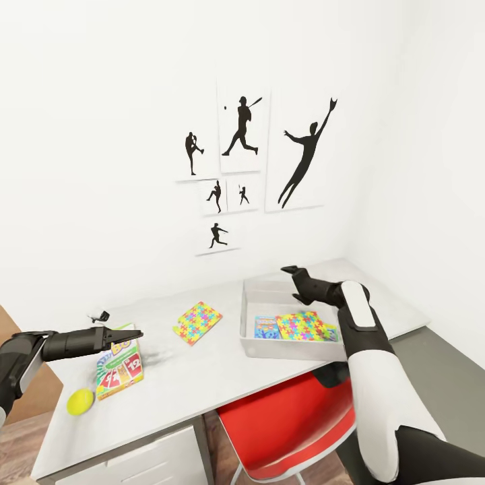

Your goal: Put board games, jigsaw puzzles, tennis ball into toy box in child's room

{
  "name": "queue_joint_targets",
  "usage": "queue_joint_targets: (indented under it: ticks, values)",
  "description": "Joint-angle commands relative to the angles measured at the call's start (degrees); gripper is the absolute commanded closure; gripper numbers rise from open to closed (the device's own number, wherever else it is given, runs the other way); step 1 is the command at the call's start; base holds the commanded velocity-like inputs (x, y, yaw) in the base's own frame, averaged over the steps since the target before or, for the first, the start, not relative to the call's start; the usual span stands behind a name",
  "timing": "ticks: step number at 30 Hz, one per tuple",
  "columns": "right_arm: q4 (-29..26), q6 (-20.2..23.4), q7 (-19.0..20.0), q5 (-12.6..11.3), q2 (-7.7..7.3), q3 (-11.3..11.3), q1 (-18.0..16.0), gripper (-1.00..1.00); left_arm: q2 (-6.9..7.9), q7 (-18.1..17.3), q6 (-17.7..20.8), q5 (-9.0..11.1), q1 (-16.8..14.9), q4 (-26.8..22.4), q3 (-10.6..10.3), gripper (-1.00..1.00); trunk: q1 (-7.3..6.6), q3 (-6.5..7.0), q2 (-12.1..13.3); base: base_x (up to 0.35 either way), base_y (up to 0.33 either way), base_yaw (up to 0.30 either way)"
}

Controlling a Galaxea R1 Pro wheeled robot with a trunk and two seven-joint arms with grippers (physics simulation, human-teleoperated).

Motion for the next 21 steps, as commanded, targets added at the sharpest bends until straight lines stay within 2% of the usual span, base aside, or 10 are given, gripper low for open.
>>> queue_joint_targets:
  ticks: [1,3,7,9,10,15,21]
  values:
    - [-0.09,0.91,-0.4,-0.67,-0.23,-0.16,0.05,-1.0,0.02,-0.2,0.61,0.02,-0.05,-0.01,-0.04,-1.0,0.04,-0.13,-0.13,0.0,0.0,0.0]
    - [-0.37,2.45,0.05,-0.73,-0.72,-0.08,0.47,-1.0,0.0,-0.2,0.61,0.02,-0.06,-0.01,-0.04,-1.0,0.04,-0.13,-0.13,0.0,0.0,0.0]
    - [-3.08,8.78,2.27,-0.79,-1.47,0.11,2.23,-1.0,0.02,-0.2,0.61,0.02,-0.06,-0.01,-0.05,-1.0,0.04,-0.13,-0.13,0.0,0.0,0.0]
    - [-5.1,11.58,4.02,-0.78,-1.56,0.12,3.44,-1.0,0.0,-0.2,0.61,0.02,-0.07,-0.02,-0.05,-1.0,0.04,-0.13,-0.13,0.0,0.0,0.0]
    - [-7.6,13.36,6.14,-0.74,-1.62,0.12,5.0,-1.0,0.01,-0.2,0.61,0.02,-0.07,-0.03,-0.05,-1.0,0.04,-0.13,-0.13,0.0,0.0,0.0]
    - [-14.86,15.27,11.53,-0.41,-1.74,0.16,10.1,-1.0,0.01,-0.2,0.59,0.02,-0.07,-0.02,-0.05,-1.0,0.04,-0.13,-0.13,0.0,0.0,0.0]
    - [-22.11,15.66,15.72,-0.26,-2.16,0.28,16.13,-1.0,-0.02,-0.2,0.6,0.02,-0.06,-0.01,-0.05,-1.0,0.04,-0.13,-0.13,0.0,0.0,0.0]
